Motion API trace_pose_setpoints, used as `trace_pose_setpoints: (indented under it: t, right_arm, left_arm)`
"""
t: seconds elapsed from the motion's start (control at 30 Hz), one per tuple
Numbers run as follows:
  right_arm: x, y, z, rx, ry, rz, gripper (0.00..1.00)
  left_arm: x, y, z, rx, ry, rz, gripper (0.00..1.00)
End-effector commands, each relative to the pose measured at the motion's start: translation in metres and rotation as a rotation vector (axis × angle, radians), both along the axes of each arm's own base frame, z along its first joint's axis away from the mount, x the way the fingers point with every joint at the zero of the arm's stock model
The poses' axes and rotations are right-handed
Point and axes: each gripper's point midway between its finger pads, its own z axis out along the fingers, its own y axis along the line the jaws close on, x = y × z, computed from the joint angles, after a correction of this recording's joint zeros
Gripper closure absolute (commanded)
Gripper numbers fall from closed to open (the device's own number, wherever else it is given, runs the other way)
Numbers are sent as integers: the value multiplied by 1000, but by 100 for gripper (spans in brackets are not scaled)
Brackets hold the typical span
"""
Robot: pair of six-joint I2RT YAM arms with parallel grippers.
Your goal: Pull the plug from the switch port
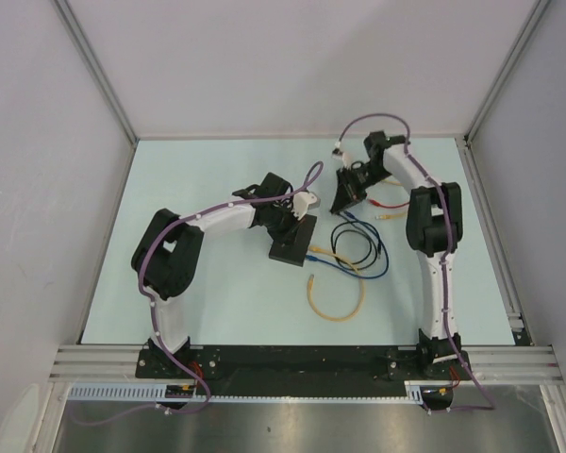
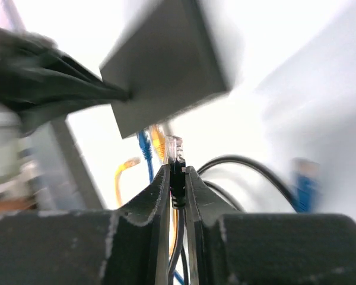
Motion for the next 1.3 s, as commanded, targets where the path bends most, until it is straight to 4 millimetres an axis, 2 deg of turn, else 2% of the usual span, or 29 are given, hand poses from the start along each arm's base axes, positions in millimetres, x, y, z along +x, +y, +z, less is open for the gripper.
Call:
trace_pose_setpoints:
  t: [0.0,0.07,0.1,0.17,0.2,0.3,0.37,0.43,0.47,0.6,0.63,0.7,0.73,0.8,0.87,0.93,0.97,1.0,1.03,1.1,1.17,1.2,1.23,1.27]
  right_arm:
    - [70,-24,118,25,-477,-46,100]
    - [92,-37,135,-3,-556,-101,100]
    - [107,-50,157,-7,-633,-139,100]
    - [128,-64,176,-18,-712,-202,100]
    - [144,-78,192,-25,-779,-255,100]
    - [172,-107,204,-75,-856,-366,100]
    - [183,-116,198,-116,-866,-405,100]
    - [194,-144,193,-162,-863,-481,100]
    - [197,-149,188,-176,-854,-498,100]
    - [214,-179,156,-322,-820,-614,100]
    - [220,-198,148,-418,-811,-694,100]
    - [227,-219,136,-482,-796,-766,100]
    - [229,-232,135,-502,-791,-801,100]
    - [233,-246,141,-508,-799,-861,100]
    - [235,-256,156,-495,-826,-887,100]
    - [231,-247,170,-406,-838,-844,100]
    - [227,-252,181,-333,-836,-840,100]
    - [216,-223,202,-123,-833,-728,100]
    - [207,-212,228,4,-818,-718,100]
    - [192,-185,280,175,-891,-613,100]
    - [179,-169,332,297,-936,-621,100]
    - [170,-157,342,361,-915,-593,100]
    - [161,-151,375,415,-999,-567,100]
    - [153,-140,387,470,-963,-570,100]
  left_arm:
    - [-19,17,-32,113,73,-13,100]
    - [-19,16,-32,112,71,-13,100]
    - [-18,16,-32,112,71,-14,100]
    - [-17,15,-32,110,69,-13,100]
    - [-17,16,-33,112,69,-12,100]
    - [-17,14,-34,109,75,-12,100]
    - [-14,13,-33,108,72,-12,100]
    - [-12,12,-33,108,68,-10,100]
    - [-11,12,-33,109,64,-9,100]
    - [-12,12,-34,110,72,-8,100]
    - [-13,12,-35,111,73,-9,100]
    - [-13,10,-35,108,75,-11,100]
    - [-13,10,-35,108,75,-11,100]
    - [-11,10,-35,107,74,-9,99]
    - [-11,10,-35,108,73,-8,100]
    - [-10,10,-35,108,70,-8,100]
    - [-10,9,-35,107,74,-9,99]
    - [-10,9,-35,107,73,-12,99]
    - [-9,8,-34,106,68,-11,99]
    - [-9,9,-36,110,75,-8,99]
    - [-9,7,-36,105,84,-10,99]
    - [-10,7,-38,108,95,-10,99]
    - [-7,4,-37,103,92,-11,99]
    - [-8,4,-37,104,97,-12,99]
